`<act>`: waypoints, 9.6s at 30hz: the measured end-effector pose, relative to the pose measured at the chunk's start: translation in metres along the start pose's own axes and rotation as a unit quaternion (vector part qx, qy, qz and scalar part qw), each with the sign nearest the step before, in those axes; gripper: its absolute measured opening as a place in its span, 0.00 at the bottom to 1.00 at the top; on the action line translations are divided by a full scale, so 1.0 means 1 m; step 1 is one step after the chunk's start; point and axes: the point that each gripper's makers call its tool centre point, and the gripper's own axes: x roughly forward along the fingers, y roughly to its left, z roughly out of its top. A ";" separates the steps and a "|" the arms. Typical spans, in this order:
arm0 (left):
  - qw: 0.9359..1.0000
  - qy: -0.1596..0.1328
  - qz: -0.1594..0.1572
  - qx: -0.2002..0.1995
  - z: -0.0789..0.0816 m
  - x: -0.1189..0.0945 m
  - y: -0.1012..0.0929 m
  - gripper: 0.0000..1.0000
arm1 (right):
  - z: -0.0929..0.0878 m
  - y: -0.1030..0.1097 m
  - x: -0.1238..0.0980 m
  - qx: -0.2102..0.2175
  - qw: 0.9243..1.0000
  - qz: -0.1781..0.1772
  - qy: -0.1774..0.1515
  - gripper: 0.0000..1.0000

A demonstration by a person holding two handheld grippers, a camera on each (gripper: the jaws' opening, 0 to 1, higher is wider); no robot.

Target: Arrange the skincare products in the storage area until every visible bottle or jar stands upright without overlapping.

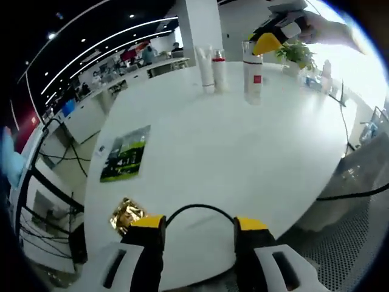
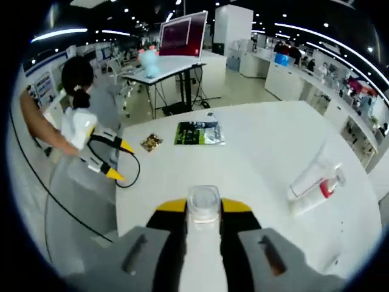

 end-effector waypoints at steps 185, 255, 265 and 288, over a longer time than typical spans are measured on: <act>0.992 -0.028 -0.070 -0.099 0.008 -0.003 -0.016 0.27 | -0.092 -0.181 0.082 0.323 0.918 -0.227 0.047 0.27; 0.993 -0.006 -0.059 -0.102 0.000 -0.001 -0.012 0.24 | -0.304 -0.306 -0.106 0.408 0.821 -0.399 0.035 0.47; 0.993 -0.015 -0.045 -0.112 0.003 -0.002 -0.006 0.24 | -0.327 -0.369 -0.075 0.387 0.843 -0.367 0.074 0.30; 0.994 0.000 -0.061 -0.088 0.000 0.000 -0.016 0.24 | -0.216 -0.127 -0.081 0.514 0.825 -0.201 -0.121 0.20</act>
